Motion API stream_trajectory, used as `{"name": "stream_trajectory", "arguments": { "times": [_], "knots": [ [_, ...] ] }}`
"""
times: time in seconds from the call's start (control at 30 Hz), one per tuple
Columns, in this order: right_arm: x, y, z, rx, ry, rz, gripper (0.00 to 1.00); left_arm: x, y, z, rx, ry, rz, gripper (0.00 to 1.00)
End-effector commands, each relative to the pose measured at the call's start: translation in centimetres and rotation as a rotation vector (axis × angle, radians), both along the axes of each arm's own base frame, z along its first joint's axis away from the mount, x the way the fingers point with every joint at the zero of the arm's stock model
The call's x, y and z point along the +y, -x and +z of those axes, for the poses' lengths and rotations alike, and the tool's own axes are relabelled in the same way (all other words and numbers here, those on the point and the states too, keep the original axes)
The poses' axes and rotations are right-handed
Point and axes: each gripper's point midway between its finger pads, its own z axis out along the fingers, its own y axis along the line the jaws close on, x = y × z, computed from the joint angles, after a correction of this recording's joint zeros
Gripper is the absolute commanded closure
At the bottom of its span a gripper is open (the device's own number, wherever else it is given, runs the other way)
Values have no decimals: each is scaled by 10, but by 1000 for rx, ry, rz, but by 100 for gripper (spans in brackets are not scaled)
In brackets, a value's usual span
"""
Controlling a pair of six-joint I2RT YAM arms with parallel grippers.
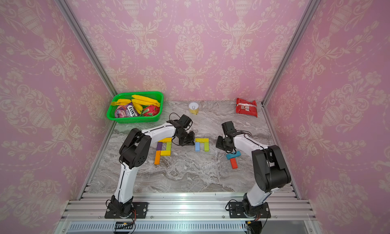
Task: Assemble the letter p with building blocks
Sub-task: Assemble the building block at the center of the board, then pick up the building block from the center of the board.
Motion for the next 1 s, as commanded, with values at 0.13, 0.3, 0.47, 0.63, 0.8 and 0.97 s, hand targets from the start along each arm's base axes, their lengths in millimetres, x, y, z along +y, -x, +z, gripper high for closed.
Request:
{"name": "stream_trajectory", "arguments": {
  "times": [0.13,0.3,0.47,0.63,0.8,0.97],
  "knots": [
    [-16,-1,32,-77,73,-2,59,29,-11,45,-170,-69,32,100],
    [-38,17,34,-1,185,-26,27,25,-14,86,-290,5,23,92],
    [-53,44,22,89,207,-148,10,17,-3,100,-293,83,-23,67],
    [-71,78,17,145,247,-251,10,11,8,105,-292,136,-56,59],
    [-82,109,18,143,249,-316,11,12,15,110,-303,153,-83,58],
    [-78,124,9,169,219,-306,13,9,20,113,-299,179,-102,58]
  ]
}}
